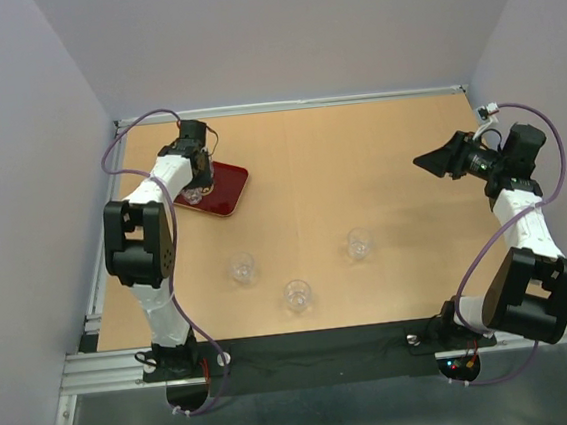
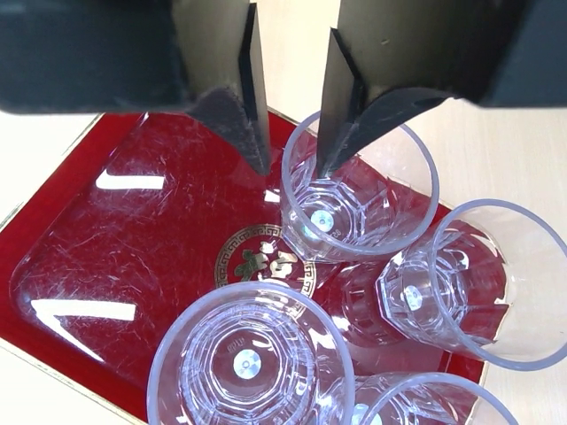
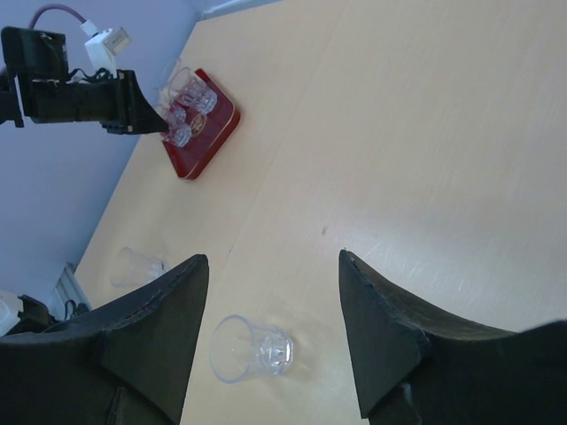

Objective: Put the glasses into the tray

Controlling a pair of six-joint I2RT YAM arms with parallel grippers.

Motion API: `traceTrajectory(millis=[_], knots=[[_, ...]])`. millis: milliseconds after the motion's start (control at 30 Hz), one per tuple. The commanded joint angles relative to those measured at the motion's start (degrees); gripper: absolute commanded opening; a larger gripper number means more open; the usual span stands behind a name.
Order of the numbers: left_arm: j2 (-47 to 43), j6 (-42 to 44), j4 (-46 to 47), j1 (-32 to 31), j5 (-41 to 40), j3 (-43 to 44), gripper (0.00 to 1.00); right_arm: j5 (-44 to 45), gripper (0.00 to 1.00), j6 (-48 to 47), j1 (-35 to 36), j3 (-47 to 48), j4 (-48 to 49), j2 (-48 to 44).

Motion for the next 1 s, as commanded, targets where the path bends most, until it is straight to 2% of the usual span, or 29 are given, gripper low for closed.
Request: traceTrajectory(millis=[0, 233, 333, 433, 533, 667, 767, 800, 967], knots=[[-6.5, -0.1, 0.8, -0.1, -0.8, 2.5, 0.40, -0.3, 0.66, -0.9, -0.4, 0.2, 0.7, -0.1], [-19.9, 0.7, 2.7, -0.1, -1.1, -0.1, 0.56, 0.6, 0.66, -2.7, -0.4, -0.1, 0.7, -1.2], [-31.2, 1.5, 6.5, -0.1, 0.2, -6.3, 0.64, 0.7, 0.67, -4.0, -0.4, -0.6, 0.6, -2.6], [-38.4, 1.8, 10.0, -0.1, 2.0, -10.9, 0.70, -0.7, 0.67, -4.9, -0.3, -0.6, 0.6, -2.8], [-47.6, 1.1, 13.9, -0.1, 3.0, -18.1, 0.85, -4.2, 0.67, -5.4, -0.3, -0.6, 0.6, -2.0], [-59.3, 0.5, 18.4, -0.1, 3.5, -28.0, 0.91, -6.1, 0.67, -7.3, 1.3, 0.1, -0.2, 0.5], [-63.3, 1.1, 19.4, -0.1, 4.7, -32.6, 0.92, -4.6, 0.67, -14.1, 4.1, 3.0, -9.9, 2.2], [-65.3, 1.3, 19.6, 0.0, 4.8, -33.5, 0.92, -1.2, 0.67, -21.4, 5.4, 6.3, -18.1, 2.6], [-71.2, 1.5, 20.8, -0.1, 5.3, -39.2, 0.92, 10.4, 0.67, -37.1, 15.1, 13.8, -36.6, 5.9]])
